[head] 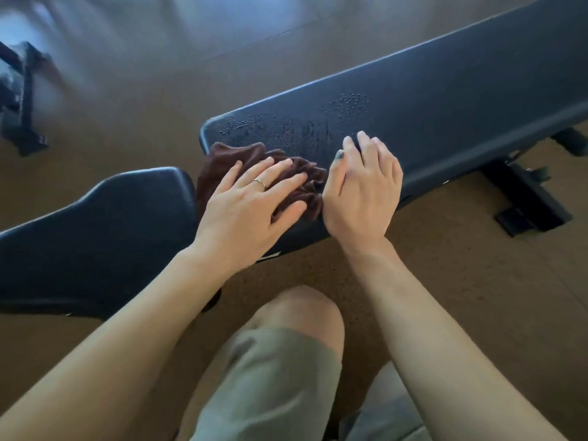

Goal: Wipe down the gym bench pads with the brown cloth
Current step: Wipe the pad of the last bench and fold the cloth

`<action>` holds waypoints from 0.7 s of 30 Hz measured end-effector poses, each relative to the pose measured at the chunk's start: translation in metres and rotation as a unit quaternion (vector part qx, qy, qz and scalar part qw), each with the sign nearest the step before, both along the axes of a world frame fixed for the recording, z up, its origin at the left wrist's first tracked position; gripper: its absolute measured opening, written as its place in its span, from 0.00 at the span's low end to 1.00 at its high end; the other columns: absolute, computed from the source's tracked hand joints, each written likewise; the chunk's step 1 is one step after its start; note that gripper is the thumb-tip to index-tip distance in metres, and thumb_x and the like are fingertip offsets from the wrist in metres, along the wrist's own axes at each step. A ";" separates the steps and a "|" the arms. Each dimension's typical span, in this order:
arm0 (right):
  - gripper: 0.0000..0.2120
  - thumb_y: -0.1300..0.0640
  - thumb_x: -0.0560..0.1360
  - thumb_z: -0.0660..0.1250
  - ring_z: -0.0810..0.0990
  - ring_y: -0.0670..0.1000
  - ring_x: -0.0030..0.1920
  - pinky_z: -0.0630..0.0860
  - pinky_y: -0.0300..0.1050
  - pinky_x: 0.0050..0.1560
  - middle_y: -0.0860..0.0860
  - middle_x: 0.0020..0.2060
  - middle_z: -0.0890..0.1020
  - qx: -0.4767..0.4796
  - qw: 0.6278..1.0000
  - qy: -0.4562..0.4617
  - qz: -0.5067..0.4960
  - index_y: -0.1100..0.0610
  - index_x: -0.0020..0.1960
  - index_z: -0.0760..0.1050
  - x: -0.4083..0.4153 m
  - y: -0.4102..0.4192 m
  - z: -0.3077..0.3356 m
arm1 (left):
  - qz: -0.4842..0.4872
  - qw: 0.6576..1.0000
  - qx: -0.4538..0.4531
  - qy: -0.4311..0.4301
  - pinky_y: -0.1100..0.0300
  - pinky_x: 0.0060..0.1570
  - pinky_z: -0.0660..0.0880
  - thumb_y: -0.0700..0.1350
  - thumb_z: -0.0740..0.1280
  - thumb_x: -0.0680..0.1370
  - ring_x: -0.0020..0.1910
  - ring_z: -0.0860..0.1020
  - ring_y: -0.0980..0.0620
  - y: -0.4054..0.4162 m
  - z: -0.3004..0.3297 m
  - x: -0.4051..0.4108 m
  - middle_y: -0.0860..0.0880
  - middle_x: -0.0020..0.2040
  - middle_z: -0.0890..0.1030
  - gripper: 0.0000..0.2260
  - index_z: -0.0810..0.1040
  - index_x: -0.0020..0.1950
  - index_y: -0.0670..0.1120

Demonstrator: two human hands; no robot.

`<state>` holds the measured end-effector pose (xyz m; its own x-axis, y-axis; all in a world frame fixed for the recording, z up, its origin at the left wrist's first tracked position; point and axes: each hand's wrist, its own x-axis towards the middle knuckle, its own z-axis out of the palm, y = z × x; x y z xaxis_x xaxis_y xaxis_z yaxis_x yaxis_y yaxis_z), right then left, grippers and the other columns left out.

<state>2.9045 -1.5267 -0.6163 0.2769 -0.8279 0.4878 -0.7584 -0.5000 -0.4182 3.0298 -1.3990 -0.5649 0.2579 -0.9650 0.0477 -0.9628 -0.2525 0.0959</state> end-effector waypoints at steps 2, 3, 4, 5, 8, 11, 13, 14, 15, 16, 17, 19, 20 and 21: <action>0.26 0.49 0.86 0.48 0.73 0.56 0.73 0.66 0.54 0.76 0.55 0.71 0.79 0.006 1.000 -0.017 -0.008 0.58 0.70 0.79 0.000 -0.002 0.002 | -0.013 1.000 0.010 -0.006 0.45 0.81 0.50 0.64 0.49 0.85 0.82 0.61 0.50 -0.023 0.001 0.013 0.54 0.81 0.65 0.25 0.67 0.79 0.60; 0.25 0.49 0.86 0.49 0.73 0.56 0.73 0.66 0.54 0.76 0.55 0.71 0.79 0.009 1.000 -0.025 -0.015 0.58 0.70 0.80 -0.001 -0.002 0.003 | -0.015 1.000 0.014 -0.009 0.44 0.82 0.50 0.64 0.49 0.85 0.82 0.59 0.50 -0.036 -0.001 0.021 0.54 0.82 0.64 0.24 0.66 0.79 0.60; 0.25 0.50 0.86 0.49 0.74 0.56 0.73 0.66 0.54 0.75 0.55 0.71 0.79 0.009 0.999 -0.032 -0.021 0.58 0.70 0.80 -0.002 -0.002 0.003 | -0.012 1.000 0.013 -0.014 0.44 0.82 0.50 0.63 0.49 0.85 0.82 0.59 0.50 -0.051 -0.003 0.029 0.55 0.82 0.64 0.24 0.65 0.80 0.61; 0.25 0.50 0.86 0.50 0.74 0.56 0.73 0.66 0.54 0.75 0.55 0.70 0.79 0.006 0.999 -0.038 -0.021 0.58 0.70 0.80 -0.002 -0.002 0.003 | -0.002 1.000 0.009 -0.017 0.44 0.82 0.50 0.63 0.50 0.85 0.82 0.58 0.50 -0.067 -0.006 0.037 0.55 0.82 0.64 0.23 0.65 0.80 0.61; 0.23 0.51 0.86 0.52 0.74 0.55 0.72 0.66 0.53 0.75 0.54 0.70 0.80 0.002 0.998 -0.054 -0.012 0.58 0.69 0.80 -0.001 0.000 0.000 | 0.040 0.999 0.004 -0.016 0.44 0.81 0.50 0.63 0.51 0.85 0.82 0.58 0.51 -0.109 -0.007 0.048 0.54 0.82 0.64 0.23 0.66 0.80 0.60; 0.22 0.52 0.85 0.54 0.74 0.54 0.72 0.65 0.52 0.75 0.54 0.70 0.80 0.005 0.998 -0.059 -0.016 0.58 0.69 0.81 -0.002 -0.001 -0.001 | 0.052 0.999 0.014 -0.008 0.44 0.81 0.50 0.62 0.52 0.85 0.82 0.59 0.50 -0.105 -0.006 0.040 0.53 0.82 0.64 0.24 0.66 0.80 0.59; 0.22 0.53 0.85 0.54 0.74 0.54 0.72 0.65 0.51 0.75 0.54 0.71 0.80 0.004 0.998 -0.055 -0.019 0.58 0.69 0.80 -0.002 -0.001 -0.003 | 0.023 1.000 -0.006 -0.008 0.45 0.81 0.52 0.62 0.51 0.85 0.81 0.61 0.50 -0.070 -0.004 0.026 0.54 0.81 0.66 0.24 0.68 0.79 0.59; 0.22 0.52 0.85 0.54 0.74 0.54 0.73 0.65 0.51 0.75 0.53 0.71 0.79 0.005 0.998 -0.057 -0.015 0.57 0.70 0.80 -0.001 -0.002 -0.003 | 0.008 1.000 -0.016 -0.005 0.45 0.81 0.52 0.62 0.51 0.85 0.81 0.62 0.50 -0.047 -0.003 0.019 0.54 0.80 0.67 0.24 0.69 0.79 0.59; 0.22 0.52 0.85 0.54 0.74 0.53 0.73 0.65 0.51 0.76 0.53 0.71 0.79 0.006 0.998 -0.060 -0.013 0.57 0.70 0.80 -0.001 -0.003 -0.003 | -0.005 1.000 -0.019 0.001 0.45 0.81 0.53 0.62 0.51 0.85 0.81 0.63 0.51 -0.027 -0.003 0.013 0.55 0.80 0.68 0.23 0.69 0.78 0.59; 0.22 0.52 0.85 0.54 0.74 0.53 0.73 0.65 0.51 0.76 0.53 0.71 0.79 0.006 0.998 -0.063 -0.012 0.57 0.70 0.80 -0.001 -0.003 -0.003 | -0.012 1.000 -0.021 0.009 0.45 0.82 0.53 0.62 0.51 0.85 0.80 0.63 0.51 -0.011 -0.003 0.009 0.55 0.80 0.68 0.23 0.70 0.78 0.59; 0.22 0.52 0.85 0.54 0.74 0.53 0.73 0.65 0.51 0.75 0.53 0.71 0.80 0.006 0.998 -0.063 -0.014 0.57 0.69 0.80 -0.001 -0.002 -0.003 | -0.011 1.000 -0.024 0.017 0.45 0.82 0.52 0.63 0.51 0.85 0.80 0.63 0.52 -0.002 -0.003 0.007 0.55 0.79 0.68 0.23 0.70 0.77 0.59; 0.23 0.51 0.85 0.53 0.74 0.53 0.72 0.65 0.51 0.75 0.53 0.70 0.80 0.005 0.998 -0.063 -0.018 0.57 0.69 0.81 -0.001 -0.002 -0.002 | 0.003 0.999 -0.030 0.026 0.45 0.82 0.50 0.64 0.51 0.84 0.81 0.62 0.52 -0.006 -0.003 0.012 0.56 0.79 0.68 0.24 0.72 0.77 0.60; 0.23 0.51 0.85 0.53 0.74 0.53 0.72 0.65 0.51 0.75 0.53 0.70 0.80 0.006 0.998 -0.064 -0.021 0.57 0.69 0.81 -0.001 -0.002 -0.001 | 0.012 0.999 -0.030 0.026 0.44 0.82 0.50 0.65 0.51 0.84 0.81 0.62 0.52 -0.017 -0.002 0.018 0.56 0.80 0.68 0.24 0.72 0.77 0.60; 0.23 0.51 0.85 0.53 0.74 0.53 0.72 0.65 0.51 0.75 0.53 0.70 0.80 0.008 0.998 -0.065 -0.022 0.57 0.69 0.81 0.000 -0.002 0.000 | 0.020 0.999 -0.026 0.022 0.44 0.82 0.50 0.65 0.51 0.84 0.81 0.61 0.52 -0.031 -0.001 0.026 0.55 0.80 0.67 0.24 0.71 0.77 0.61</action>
